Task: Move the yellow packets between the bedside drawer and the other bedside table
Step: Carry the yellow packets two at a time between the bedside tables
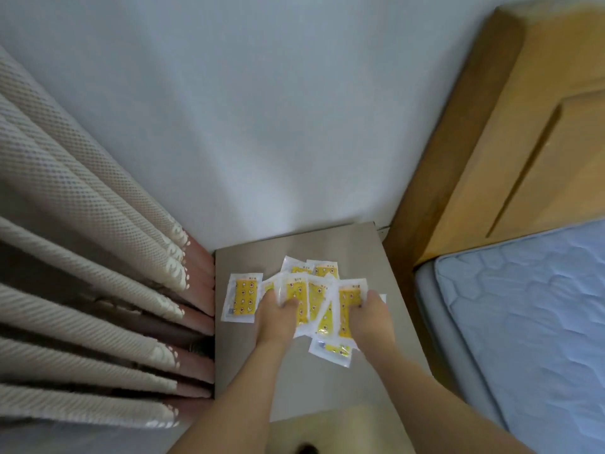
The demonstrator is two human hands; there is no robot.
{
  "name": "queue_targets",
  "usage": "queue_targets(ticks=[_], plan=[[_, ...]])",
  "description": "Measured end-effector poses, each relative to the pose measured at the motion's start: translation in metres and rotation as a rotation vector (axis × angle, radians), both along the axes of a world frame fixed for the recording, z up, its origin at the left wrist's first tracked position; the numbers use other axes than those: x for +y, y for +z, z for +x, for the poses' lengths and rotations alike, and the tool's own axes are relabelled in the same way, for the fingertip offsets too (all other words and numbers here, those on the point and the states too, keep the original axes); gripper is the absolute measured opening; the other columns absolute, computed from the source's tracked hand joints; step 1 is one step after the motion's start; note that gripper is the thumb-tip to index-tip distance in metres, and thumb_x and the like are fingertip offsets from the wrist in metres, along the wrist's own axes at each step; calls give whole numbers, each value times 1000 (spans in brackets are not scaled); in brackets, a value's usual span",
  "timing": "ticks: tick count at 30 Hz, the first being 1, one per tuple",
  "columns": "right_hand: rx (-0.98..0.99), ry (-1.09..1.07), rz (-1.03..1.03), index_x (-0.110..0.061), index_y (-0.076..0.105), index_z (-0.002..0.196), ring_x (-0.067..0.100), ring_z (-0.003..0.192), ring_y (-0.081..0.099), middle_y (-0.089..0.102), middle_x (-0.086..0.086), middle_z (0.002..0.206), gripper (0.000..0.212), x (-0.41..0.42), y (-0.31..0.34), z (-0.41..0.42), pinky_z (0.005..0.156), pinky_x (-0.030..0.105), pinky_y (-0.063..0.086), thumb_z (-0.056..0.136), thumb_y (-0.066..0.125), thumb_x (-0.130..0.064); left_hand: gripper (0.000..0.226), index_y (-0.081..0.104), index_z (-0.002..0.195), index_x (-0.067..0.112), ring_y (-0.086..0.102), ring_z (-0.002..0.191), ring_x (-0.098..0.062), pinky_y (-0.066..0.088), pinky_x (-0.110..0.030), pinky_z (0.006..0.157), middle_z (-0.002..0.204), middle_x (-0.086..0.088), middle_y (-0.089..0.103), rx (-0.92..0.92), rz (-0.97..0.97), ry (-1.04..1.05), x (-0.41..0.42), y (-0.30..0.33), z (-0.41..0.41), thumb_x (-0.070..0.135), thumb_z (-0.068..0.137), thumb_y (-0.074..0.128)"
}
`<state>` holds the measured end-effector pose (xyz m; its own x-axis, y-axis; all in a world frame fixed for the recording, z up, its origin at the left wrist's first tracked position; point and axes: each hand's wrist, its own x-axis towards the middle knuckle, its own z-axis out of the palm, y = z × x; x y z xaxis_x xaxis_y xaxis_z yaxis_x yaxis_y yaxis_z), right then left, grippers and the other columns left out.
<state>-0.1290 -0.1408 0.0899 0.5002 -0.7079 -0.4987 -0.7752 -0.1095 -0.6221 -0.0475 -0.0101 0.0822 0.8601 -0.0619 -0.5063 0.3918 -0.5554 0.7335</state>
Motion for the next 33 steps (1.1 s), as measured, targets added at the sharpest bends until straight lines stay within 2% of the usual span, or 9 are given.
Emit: queue_targets(ticks=[4,7,10,12,15,18,23,27,33], plan=[[-94,30,-70,-5,50,98,25,83,50,52,7,93,10,-24,110,-36,68,31,37,96,43,-12,5,58,86,17,56,69,-13,40,-26,57,80,0,63,-98,-72,-46,-14,119,-25,17,90,61],[-169,3,-138,-3,49,94,24,77,49,51,6,84,11,-33,181,-74,61,33,36,95,42,-11,8,59,83,14,60,73,-21,48,-33,66,79,-6,64,-178,-146,-126,-25,195,-52,21,87,60],[-282,-176,-145,-2,54,95,22,70,51,56,11,84,15,-38,230,-115,57,31,41,91,42,-9,24,56,85,0,48,63,-22,43,-36,57,74,-16,56,-287,-206,-268,-43,246,-80,23,85,60],[-347,-305,-163,-3,56,96,26,75,58,60,14,89,14,-46,250,-145,59,31,45,91,45,-10,25,48,75,2,40,58,-15,34,-26,50,65,-5,45,-324,-226,-378,-62,265,-97,19,88,61],[-389,-470,-247,-12,52,84,17,69,54,56,5,80,12,-60,273,-203,54,27,41,93,46,-10,8,58,86,16,52,62,-3,37,-8,43,78,7,58,-367,-243,-557,-98,284,-131,16,94,59],[-349,-674,-305,-17,42,72,19,64,49,51,3,73,21,-69,286,-281,54,28,38,91,43,-7,10,64,99,24,64,77,-2,47,-16,53,96,9,68,-349,-332,-701,-135,299,-186,17,93,60],[-270,-984,-349,-10,50,86,31,71,54,54,7,76,9,-60,304,-434,60,31,40,90,42,-7,9,66,99,20,66,79,-6,48,-21,59,92,10,69,-307,-438,-1054,-182,332,-325,18,92,61],[-281,-1226,-446,-5,52,88,28,69,51,55,9,78,11,-30,321,-571,52,30,36,88,41,-4,7,65,77,11,56,62,-13,42,-23,54,68,5,63,-290,-528,-1277,-194,349,-464,11,84,63],[-233,-1561,-565,-2,52,87,25,63,45,52,7,74,13,63,337,-797,48,27,33,87,39,-4,6,69,86,11,62,68,-20,50,-31,66,84,-9,73,-130,-649,-1571,-163,349,-709,13,84,64]])
